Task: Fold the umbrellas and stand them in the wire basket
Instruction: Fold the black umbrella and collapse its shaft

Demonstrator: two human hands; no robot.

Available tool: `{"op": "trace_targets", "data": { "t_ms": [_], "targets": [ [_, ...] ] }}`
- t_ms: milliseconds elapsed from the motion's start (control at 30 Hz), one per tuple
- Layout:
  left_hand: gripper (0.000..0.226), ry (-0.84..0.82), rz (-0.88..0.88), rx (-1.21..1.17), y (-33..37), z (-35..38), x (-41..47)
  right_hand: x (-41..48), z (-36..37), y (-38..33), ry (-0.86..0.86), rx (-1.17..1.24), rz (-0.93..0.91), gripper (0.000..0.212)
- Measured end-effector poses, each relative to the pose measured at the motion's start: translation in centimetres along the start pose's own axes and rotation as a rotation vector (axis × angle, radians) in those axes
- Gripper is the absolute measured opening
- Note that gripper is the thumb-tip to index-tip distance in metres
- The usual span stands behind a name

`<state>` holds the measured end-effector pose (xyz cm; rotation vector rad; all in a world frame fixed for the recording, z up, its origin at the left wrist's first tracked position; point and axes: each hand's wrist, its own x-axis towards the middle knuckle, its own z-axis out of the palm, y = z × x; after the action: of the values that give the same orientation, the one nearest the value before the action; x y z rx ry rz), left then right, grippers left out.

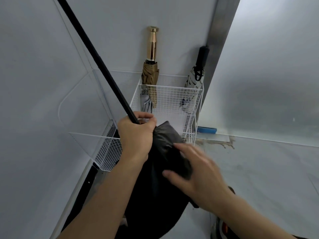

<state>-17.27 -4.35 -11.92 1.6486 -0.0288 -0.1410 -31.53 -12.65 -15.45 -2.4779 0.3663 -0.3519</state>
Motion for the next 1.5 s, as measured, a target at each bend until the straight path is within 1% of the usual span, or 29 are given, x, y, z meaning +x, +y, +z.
{"op": "trace_targets", "data": {
  "t_ms": [33,67,100,133,200,267,333,367,400,433,500,533,600,667,733,800,833,867,900,1000,1033,1067,1133,1200,1267,1333,1367,1433,1500],
  "targets": [
    [0.017,-0.01,-0.022,-0.055,0.0,0.1,-0.1,0.2,0.6,0.4,-0.179,-0.037,0.102,0.077],
    [0.017,-0.033,-0.051,-0.111,0.1,0.2,-0.3,0.6,0.9,1.1,-0.306,-0.005,0.197,0.081],
    [0.016,-0.067,-0.08,-0.152,0.3,0.3,-0.6,1.2,0.8,1.7,-0.379,0.114,0.277,0.074],
    [0.015,-0.114,-0.104,-0.183,0.5,0.3,-0.8,1.7,0.6,2.4,-0.406,0.251,0.323,0.059],
    [0.012,-0.268,-0.149,-0.252,1.0,-0.1,-0.8,2.2,-0.3,3.2,-0.462,0.454,0.341,0.032],
    [0.012,-0.494,-0.159,-0.268,2.0,-1.2,-0.3,2.4,-1.3,3.2,-0.512,0.596,0.347,0.024],
    [0.023,-0.674,-0.059,-0.105,2.5,-2.6,0.5,2.4,-2.1,3.2,-0.558,0.679,0.337,0.032],
    [0.023,-0.716,0.01,-0.028,2.7,-3.1,0.7,2.4,-2.5,3.2,-0.59,0.699,0.328,0.038],
    [0.021,-0.751,0.038,-0.018,2.8,-3.5,0.8,2.4,-2.5,3.2,-0.626,0.716,0.325,0.043],
    [0.023,-0.792,0.02,-0.067,2.7,-3.8,0.6,2.4,-2.6,3.0,-0.666,0.733,0.323,0.047],
    [0.033,-0.882,-0.094,-0.232,2.6,-3.8,0.0,2.3,-2.2,3.0,-0.749,0.783,0.327,0.054],
    [0.035,-0.891,-0.14,-0.292,2.5,-3.5,-0.2,2.3,-2.0,3.0,-0.785,0.825,0.331,0.055],
    [0.031,-0.813,-0.172,-0.324,2.3,-2.9,-0.4,2.2,-1.8,3.0,-0.816,0.884,0.35,0.048],
    [0.018,-0.671,-0.171,-0.281,2.1,-2.1,-0.2,2.3,-1.6,3.1,-0.776,0.844,0.387,0.043],
    [0.006,-0.52,-0.177,-0.213,1.5,-1.5,0.1,2.4,-1.4,3.2,-0.675,0.82,0.378,0.041],
    [0.01,-0.354,-0.19,-0.112,0.8,-1.3,0.6,2.7,-1.0,3.0,-0.474,0.843,0.306,0.037],
    [0.014,-0.279,-0.192,-0.081,0.5,-1.3,0.8,2.6,-1.1,3.0,-0.36,0.867,0.293,0.029],
    [0.017,-0.219,-0.185,-0.062,0.1,-1.4,1.1,2.5,-1.4,2.7,-0.277,0.901,0.285,0.017],
    [0.018,-0.176,-0.164,-0.05,-0.2,-1.5,1.3,2.4,-1.7,2.6,-0.242,0.914,0.258,0.015],
    [0.015,-0.119,-0.083,0.033,-0.5,-1.5,1.7,1.6,-2.4,2.1,-0.27,0.895,0.144,0.049],
    [0.014,-0.114,-0.064,0.059,-0.5,-1.4,1.7,1.4,-2.4,2.0,-0.258,0.893,0.126,0.053],
    [0.012,-0.115,-0.05,0.08,-0.5,-1.4,1.7,1.3,-2.2,2.0,-0.209,0.876,0.129,0.049],
    [0.012,-0.137,-0.027,0.118,-0.7,-1.3,1.7,1.5,-1.8,2.0,-0.022,0.833,0.178,0.039],
    [0.011,-0.198,-0.012,0.153,-0.8,-1.3,1.5,2.0,-1.9,2.4,0.115,0.84,0.27,0.044],
    [0.009,-0.309,0.013,0.185,-0.6,-1.2,1.2,2.6,-2.9,2.9,0.105,1.026,0.425,0.045],
    [0.008,-0.423,0.052,0.194,-0.1,-1.3,0.9,2.8,-3.8,3.3,0.002,1.216,0.556,0.038],
    [0.009,-0.464,0.071,0.191,0.2,-1.3,0.7,3.0,-4.0,3.5,-0.022,1.246,0.59,0.037],
    [0.01,-0.51,0.084,0.175,0.4,-1.3,0.4,3.2,-3.7,4.0,-0.008,1.226,0.601,0.038],
    [0.011,-0.512,0.067,0.15,0.5,-1.1,0.0,3.3,-3.0,4.5,0.082,1.021,0.509,0.04]
  ]
}}
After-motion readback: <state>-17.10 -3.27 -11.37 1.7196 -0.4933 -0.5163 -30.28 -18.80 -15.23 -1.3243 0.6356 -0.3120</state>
